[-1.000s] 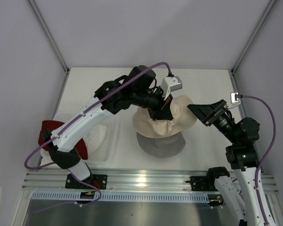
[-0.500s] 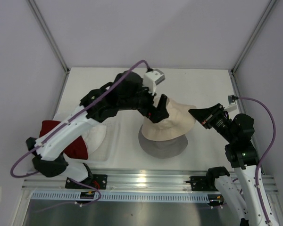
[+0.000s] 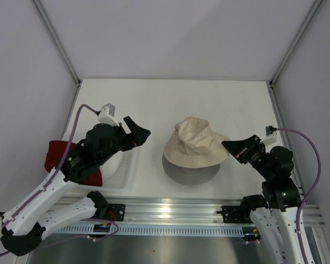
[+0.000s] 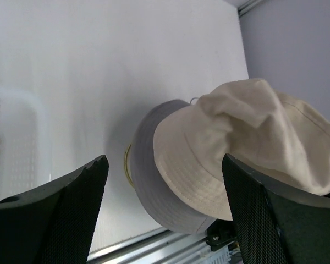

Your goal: Stack the hats

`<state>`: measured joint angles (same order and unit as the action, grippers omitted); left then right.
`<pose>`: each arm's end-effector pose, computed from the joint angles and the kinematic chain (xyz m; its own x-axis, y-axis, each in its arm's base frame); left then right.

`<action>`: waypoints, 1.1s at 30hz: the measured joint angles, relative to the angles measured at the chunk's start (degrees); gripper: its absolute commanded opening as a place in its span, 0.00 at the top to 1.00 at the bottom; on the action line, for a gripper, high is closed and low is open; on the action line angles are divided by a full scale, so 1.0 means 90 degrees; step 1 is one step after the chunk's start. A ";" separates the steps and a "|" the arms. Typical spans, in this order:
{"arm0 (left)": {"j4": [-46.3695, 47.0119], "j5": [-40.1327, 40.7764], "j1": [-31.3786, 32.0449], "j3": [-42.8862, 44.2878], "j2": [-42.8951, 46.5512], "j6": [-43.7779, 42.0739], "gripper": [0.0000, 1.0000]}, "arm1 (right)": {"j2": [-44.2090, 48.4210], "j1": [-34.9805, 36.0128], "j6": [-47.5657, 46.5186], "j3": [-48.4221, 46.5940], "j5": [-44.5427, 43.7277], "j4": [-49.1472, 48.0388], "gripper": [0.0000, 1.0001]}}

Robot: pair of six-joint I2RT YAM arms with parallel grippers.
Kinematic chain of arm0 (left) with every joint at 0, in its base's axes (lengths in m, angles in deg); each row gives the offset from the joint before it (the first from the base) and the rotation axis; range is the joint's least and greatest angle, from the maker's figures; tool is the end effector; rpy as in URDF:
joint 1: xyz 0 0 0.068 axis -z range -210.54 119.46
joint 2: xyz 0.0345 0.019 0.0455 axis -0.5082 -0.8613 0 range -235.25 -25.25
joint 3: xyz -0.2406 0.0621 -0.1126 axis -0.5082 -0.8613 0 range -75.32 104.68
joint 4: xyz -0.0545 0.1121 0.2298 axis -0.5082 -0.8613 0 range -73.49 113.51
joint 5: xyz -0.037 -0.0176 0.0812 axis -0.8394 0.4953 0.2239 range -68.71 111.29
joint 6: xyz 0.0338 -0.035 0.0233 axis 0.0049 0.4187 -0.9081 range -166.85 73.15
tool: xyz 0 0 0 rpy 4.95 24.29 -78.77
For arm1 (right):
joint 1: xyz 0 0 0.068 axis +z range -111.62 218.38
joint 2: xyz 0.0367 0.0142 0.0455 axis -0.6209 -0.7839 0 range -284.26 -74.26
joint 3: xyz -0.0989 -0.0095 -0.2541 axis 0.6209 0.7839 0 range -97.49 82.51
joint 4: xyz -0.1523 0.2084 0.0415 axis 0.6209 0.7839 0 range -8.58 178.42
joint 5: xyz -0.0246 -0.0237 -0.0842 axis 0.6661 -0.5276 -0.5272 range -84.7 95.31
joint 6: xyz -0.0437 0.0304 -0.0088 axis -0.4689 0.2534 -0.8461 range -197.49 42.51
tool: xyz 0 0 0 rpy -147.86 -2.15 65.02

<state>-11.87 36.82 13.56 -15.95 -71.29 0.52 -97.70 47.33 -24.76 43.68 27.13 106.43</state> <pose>0.1228 -0.1058 0.3777 -0.5449 -0.4592 -0.7016 0.1351 0.7778 -0.6139 0.1002 0.0292 0.3235 -0.5031 0.6686 -0.5475 -0.1753 0.5414 0.8223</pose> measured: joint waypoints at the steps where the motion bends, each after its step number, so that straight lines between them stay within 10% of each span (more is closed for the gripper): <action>1: 0.0022 -0.0005 -0.0005 -0.0170 0.0015 0.0216 0.16 | 0.0078 0.0000 -0.0036 0.0124 0.0049 0.0027 1.00; 20: 0.3067 -0.0750 0.0478 -0.2288 -0.0398 0.3305 0.25 | 0.1418 0.0036 -0.0260 0.1554 -0.0044 0.0469 1.00; 33: 0.2458 -0.0027 0.1268 -0.2273 -0.0714 0.4228 0.26 | 0.1418 0.0039 -0.0265 0.1598 -0.0051 0.0376 1.00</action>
<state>10.25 36.58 24.96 -36.41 -77.71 38.57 -84.94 47.68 -27.14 58.06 26.67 109.82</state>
